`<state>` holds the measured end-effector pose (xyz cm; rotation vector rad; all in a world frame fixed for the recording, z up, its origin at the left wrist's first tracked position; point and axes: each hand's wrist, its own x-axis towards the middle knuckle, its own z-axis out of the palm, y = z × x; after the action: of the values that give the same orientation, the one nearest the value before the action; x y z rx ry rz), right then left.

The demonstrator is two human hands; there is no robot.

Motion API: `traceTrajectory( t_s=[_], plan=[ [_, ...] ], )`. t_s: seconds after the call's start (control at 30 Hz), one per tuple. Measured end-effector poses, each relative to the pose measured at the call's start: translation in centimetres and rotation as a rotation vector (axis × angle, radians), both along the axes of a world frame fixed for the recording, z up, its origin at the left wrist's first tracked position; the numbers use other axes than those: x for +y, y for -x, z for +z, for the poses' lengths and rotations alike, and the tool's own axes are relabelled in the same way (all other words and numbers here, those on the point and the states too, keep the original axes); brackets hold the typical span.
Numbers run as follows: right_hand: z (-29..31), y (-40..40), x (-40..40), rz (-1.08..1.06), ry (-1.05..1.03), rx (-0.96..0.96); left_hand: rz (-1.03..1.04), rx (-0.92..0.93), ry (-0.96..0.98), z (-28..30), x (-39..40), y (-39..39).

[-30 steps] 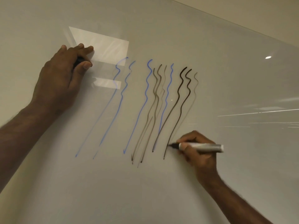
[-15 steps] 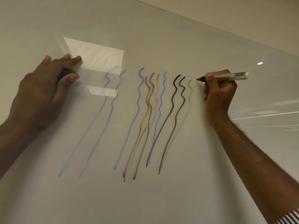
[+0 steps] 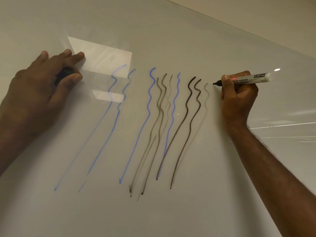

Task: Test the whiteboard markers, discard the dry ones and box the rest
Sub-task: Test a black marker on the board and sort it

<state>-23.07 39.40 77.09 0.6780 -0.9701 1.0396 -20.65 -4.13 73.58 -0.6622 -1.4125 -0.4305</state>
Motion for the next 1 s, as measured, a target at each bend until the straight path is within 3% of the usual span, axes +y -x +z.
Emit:
traceTrajectory(
  t_s=[0.43, 0.9, 1.0],
  plan=[
    [-2.6, -0.1, 0.4, 0.065, -0.005, -0.002, 0.055, -0.003, 0.016, -1.2, 1.9, -2.4],
    [-10.6, 0.0, 1.2, -0.031, -0.035, -0.021, 0.046, -0.036, -0.015, -1.5, 1.3, -1.8],
    [-12.3, -0.4, 1.0, -0.017, -0.006, -0.042, -0.036, -0.008, -0.011, -1.8, 1.8, -2.2]
  ],
)
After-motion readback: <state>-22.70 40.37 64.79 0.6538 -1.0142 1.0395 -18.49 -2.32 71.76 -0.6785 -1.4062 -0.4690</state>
